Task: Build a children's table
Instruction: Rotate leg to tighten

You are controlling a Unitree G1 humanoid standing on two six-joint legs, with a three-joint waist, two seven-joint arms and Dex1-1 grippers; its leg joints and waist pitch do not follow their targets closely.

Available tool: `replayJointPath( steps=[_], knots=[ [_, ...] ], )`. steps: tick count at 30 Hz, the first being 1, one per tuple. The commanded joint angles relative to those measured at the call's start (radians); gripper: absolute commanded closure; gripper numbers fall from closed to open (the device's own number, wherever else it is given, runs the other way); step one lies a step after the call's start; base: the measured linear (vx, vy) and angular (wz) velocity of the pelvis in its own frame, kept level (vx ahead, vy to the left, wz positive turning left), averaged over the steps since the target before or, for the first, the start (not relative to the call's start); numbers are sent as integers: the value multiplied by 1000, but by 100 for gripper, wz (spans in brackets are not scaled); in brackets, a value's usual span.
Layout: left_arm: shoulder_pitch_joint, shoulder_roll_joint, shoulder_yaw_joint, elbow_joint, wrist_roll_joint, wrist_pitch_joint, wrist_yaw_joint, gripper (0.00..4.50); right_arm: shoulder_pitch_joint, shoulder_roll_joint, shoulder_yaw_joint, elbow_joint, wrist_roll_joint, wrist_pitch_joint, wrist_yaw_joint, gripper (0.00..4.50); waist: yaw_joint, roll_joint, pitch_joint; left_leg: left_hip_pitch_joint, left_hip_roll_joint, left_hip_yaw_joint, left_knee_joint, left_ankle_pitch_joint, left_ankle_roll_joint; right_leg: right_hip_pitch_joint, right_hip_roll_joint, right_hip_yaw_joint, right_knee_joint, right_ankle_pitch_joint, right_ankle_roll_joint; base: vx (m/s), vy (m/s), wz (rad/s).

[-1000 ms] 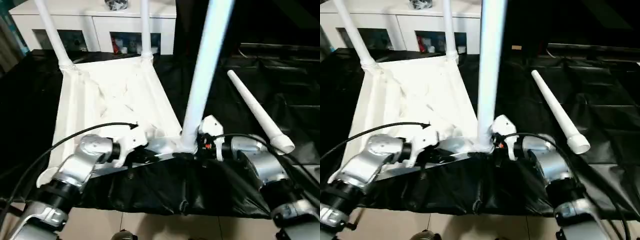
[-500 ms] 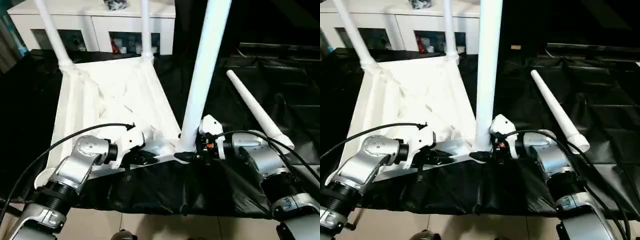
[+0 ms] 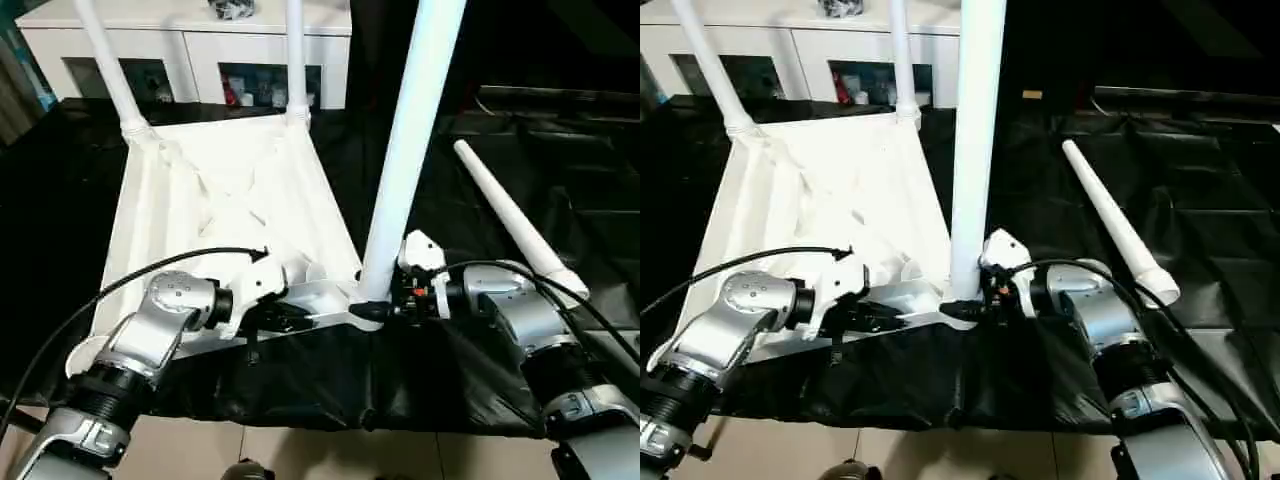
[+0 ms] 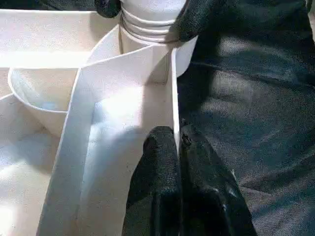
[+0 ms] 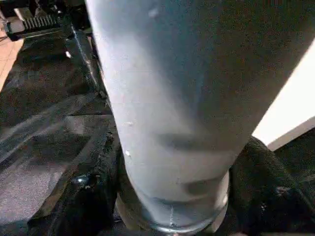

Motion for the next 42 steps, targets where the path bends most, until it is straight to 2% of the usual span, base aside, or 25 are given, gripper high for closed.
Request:
replayJointPath(
  steps=[1,4,5,6,7,9,10,12,13,15,17,20,22,24,25,26,28,29,31,33,34,35,38,40,42],
  knots=[
    [-24,-40,-4,9,1,8,55,450,31,44,24,-10,-2,18,-53,186,-5,-1,-41,12,38,-12,-75,-329,32,35,-53,45,-83,-380,-185,0,0,0],
    [-47,-89,1,17,30,50,155,450,63,99,-7,2,-34,25,-240,186,-14,-9,-38,18,35,-17,-79,-379,11,31,-57,43,-94,-491,-155,0,0,0],
    [-53,-107,4,16,31,62,178,450,70,117,-17,10,-41,28,-293,186,-18,-8,-34,17,34,-18,-81,-385,3,28,-57,43,-99,-532,-139,0,0,0],
    [-62,-136,-2,18,40,69,210,450,80,149,-30,12,-46,43,-364,186,-20,-15,-34,19,34,-19,-81,-393,2,26,-58,42,-104,-559,-128,0,0,0],
    [-70,-169,-10,19,49,79,242,450,91,186,-41,10,-48,55,-431,187,-22,-9,-31,22,32,-22,-81,-408,-5,22,-60,41,-109,-607,-109,0,0,0],
    [-81,-232,-30,23,63,95,291,450,107,260,-55,-3,-48,77,-536,187,-25,-13,-30,20,29,-26,-82,-429,-8,22,-63,36,-120,-668,-77,0,0,0],
    [-82,-241,-35,24,67,96,297,450,108,273,-57,-3,-52,80,-559,187,-27,-13,-28,25,26,-29,-83,-448,-10,18,-63,32,-126,-709,-56,0,0,0],
    [-90,-292,-69,38,91,92,330,450,88,357,-74,18,-85,94,-735,187,-33,-9,-29,30,23,-33,-84,-466,-17,18,-63,26,-136,-737,-38,0,0,0],
    [-92,-305,-79,44,102,86,344,450,75,385,-83,32,-85,107,-788,187,-37,-5,-33,30,22,-36,-88,-470,-19,22,-63,22,-139,-725,-35,0,0,0],
    [-92,-314,-84,42,112,83,353,450,67,401,-79,35,-92,83,-812,187,-41,-5,-35,30,22,-39,-92,-482,-16,21,-61,22,-142,-699,-36,0,0,0],
    [-90,-310,-85,40,124,72,355,450,66,407,-104,23,-66,79,-808,131,-45,-3,-34,36,23,-39,-92,-516,-10,17,-60,21,-146,-695,-37,0,0,0],
    [-83,-296,-84,32,135,47,343,450,74,403,-124,-2,-37,97,-777,109,-47,-3,-36,30,26,-42,-99,-527,-6,23,-60,25,-142,-653,-47,0,0,0],
    [-70,-261,-72,17,130,19,313,450,90,351,-106,-36,-41,101,-690,81,-46,-5,-38,28,27,-41,-100,-520,0,24,-60,28,-139,-633,-53,0,0,0],
    [-52,-226,-60,0,117,-1,275,450,105,291,-85,-66,-48,102,-612,72,-44,-10,-41,25,29,-35,-99,-488,12,24,-63,38,-135,-594,-64,0,0,0],
    [-33,-195,-49,-21,96,-16,230,450,112,233,-70,-88,-40,97,-538,72,-42,-13,-42,17,31,-34,-100,-451,23,30,-63,40,-129,-558,-76,0,0,0],
    [-26,-185,-44,-29,87,-18,213,450,114,214,-66,-94,-38,93,-512,72,-39,-13,-46,12,32,-31,-98,-411,34,34,-65,44,-121,-515,-89,0,0,0],
    [-12,-163,-35,-48,67,-19,173,450,114,175,-62,-105,-25,93,-438,72,-33,-16,-47,16,32,-21,-91,-361,47,26,-63,49,-115,-453,-124,0,0,0],
    [-7,-152,-31,-56,58,-15,154,450,112,156,-58,-106,-24,86,-406,72,-32,-19,-49,13,34,-18,-87,-328,57,30,-61,51,-107,-409,-145,0,0,0],
    [0,-134,-28,-66,49,-15,129,450,109,127,-49,-107,-19,73,-351,72,-29,-19,-48,11,36,-14,-84,-301,68,30,-60,52,-101,-371,-166,0,0,0],
    [14,-82,-21,-78,30,-29,59,450,95,63,-18,-104,-15,51,-207,72,-26,-20,-47,10,33,-12,-80,-298,76,30,-59,53,-96,-378,-172,0,0,0],
    [16,-76,-20,-79,28,-31,52,450,94,58,-15,-103,-17,48,-192,72,-24,-20,-53,5,35,-13,-77,-264,83,38,-60,51,-87,-339,-182,50,-28,4],
    [19,-56,-13,-80,15,-25,20,450,83,31,6,-89,-29,14,-119,72,-22,-16,-55,4,36,-11,-75,-228,92,38,-57,49,-82,-286,-195,50,-28,4],
    [19,-43,-11,-79,12,-26,4,450,74,15,17,-83,-25,14,-71,72,-16,-14,-57,2,39,-6,-69,-171,102,42,-51,45,-68,-192,-228,17,-8,0],
    [13,-28,-7,-77,3,-18,-20,450,55,-7,38,-75,-16,14,7,72,-12,-19,-54,1,39,-5,-68,-167,106,45,-50,44,-63,-171,-239,0,0,0],
    [2,-16,0,-72,-7,-10,-46,450,31,-17,53,-55,-11,13,62,105,-11,-18,-51,3,40,-4,-69,-180,106,43,-50,43,-65,-188,-243,0,0,0]
  ],
)
